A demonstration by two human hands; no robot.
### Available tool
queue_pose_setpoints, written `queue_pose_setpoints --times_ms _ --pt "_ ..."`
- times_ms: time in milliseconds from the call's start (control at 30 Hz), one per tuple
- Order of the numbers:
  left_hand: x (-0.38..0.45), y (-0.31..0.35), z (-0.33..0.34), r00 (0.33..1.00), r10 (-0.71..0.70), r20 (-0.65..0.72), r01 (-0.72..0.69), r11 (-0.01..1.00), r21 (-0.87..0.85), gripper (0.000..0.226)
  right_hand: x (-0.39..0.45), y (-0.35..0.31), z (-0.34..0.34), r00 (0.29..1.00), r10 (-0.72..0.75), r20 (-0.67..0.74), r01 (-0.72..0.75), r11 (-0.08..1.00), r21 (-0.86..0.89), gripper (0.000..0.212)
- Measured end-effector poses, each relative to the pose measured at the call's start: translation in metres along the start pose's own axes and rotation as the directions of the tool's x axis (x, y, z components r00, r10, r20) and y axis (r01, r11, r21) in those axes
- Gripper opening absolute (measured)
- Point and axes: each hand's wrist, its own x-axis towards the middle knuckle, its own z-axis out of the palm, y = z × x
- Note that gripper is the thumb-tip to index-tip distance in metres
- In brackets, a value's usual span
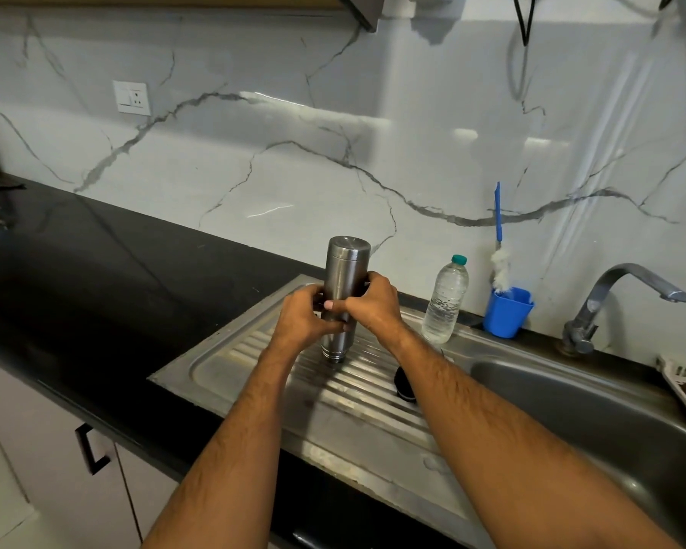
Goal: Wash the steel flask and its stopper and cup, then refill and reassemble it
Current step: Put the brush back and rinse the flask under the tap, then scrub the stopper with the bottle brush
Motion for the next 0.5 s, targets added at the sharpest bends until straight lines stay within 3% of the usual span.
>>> queue_pose_setpoints --times_ms 233,333,500 --pt "-0.007 -0.004 -0.004 0.993 -0.107 -0.047 0.108 0.994 0.009 0.081 -0.003 0.011 -0.011 0.998 0.049 -0.027 -0.049 0.999 -0.019 0.08" --pt "-0.018 -0.006 -0.005 0.986 -0.15 -0.075 0.15 0.989 -0.012 0.072 -0.01 0.018 -0.022 0.996 0.075 -0.05 -0.076 0.997 -0.019 0.071" --pt "-0.041 -0.007 0.0 0.975 -0.21 -0.074 0.207 0.977 -0.051 0.05 -0.027 0.038 -0.047 0.991 0.098 -0.092 -0.099 0.995 -0.004 0.04"
